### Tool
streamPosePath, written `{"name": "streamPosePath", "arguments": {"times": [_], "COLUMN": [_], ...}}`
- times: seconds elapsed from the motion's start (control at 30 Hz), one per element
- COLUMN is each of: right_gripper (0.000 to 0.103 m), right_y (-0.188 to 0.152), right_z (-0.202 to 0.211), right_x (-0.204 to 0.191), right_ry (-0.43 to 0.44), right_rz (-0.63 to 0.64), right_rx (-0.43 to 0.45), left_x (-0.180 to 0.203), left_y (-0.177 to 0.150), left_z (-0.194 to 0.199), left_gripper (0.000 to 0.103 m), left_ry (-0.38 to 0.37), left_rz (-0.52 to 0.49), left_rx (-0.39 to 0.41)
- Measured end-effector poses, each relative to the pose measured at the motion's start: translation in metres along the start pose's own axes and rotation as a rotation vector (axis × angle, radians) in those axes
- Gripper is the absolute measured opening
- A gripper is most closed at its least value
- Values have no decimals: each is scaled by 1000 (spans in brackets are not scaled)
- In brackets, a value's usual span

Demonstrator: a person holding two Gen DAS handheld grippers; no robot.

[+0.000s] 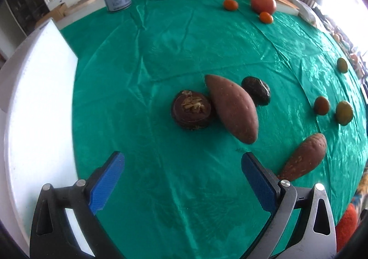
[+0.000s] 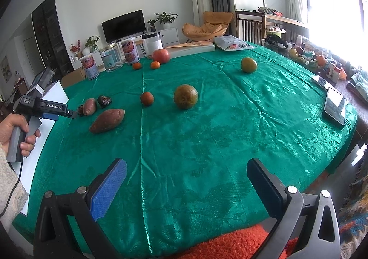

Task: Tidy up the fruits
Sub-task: 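Move the left gripper toward the dark patterned round fruit, then grasp the golden-brown round fruit with the right gripper while the left gripper grasps the dark fruit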

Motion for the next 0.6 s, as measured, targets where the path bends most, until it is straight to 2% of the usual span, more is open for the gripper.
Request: {"name": "streamPosePath", "arguments": {"times": [0.17, 0.27, 0.33, 0.37, 0.43, 0.47, 0.6], "right_gripper": [103, 103, 103, 103, 103, 103, 103], "right_y": [0, 0, 0, 0, 0, 0, -1], "right_z": [1, 0, 0, 0, 0, 0, -2], "right_x": [1, 2, 2, 1, 1, 1, 1], "right_ry": [-5, -4, -5, -6, -7, -6, 6], "right_rz": [0, -7, -5, -3, -1, -2, -11], "right_rx": [2, -1, -2, -2, -2, -3, -14], "left_x": [3, 7, 10, 11, 12, 11, 9], "left_y": [23, 33, 36, 35, 35, 34, 20], "left_z": [-17, -22, -27, -29, -27, -25, -16], "left_gripper": [101, 99, 80, 63, 56, 47, 47], "left_ry": [-4, -42, -56, -57, -40, -34, -77], "left_rz": [-33, -35, -30, -30, -34, -27, 68], "left_rx": [-14, -15, -23, -37, -25, -18, -27]}}
Point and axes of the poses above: each gripper's, at about its wrist camera, not at the fingertips, and z roughly against the way its jaws point, x to its right, y to its top, the point moved 10 cm from there along -z, roughly the way its jaws point, and after that the axes turned 2 degrees about -y, right-handed, at the moved point
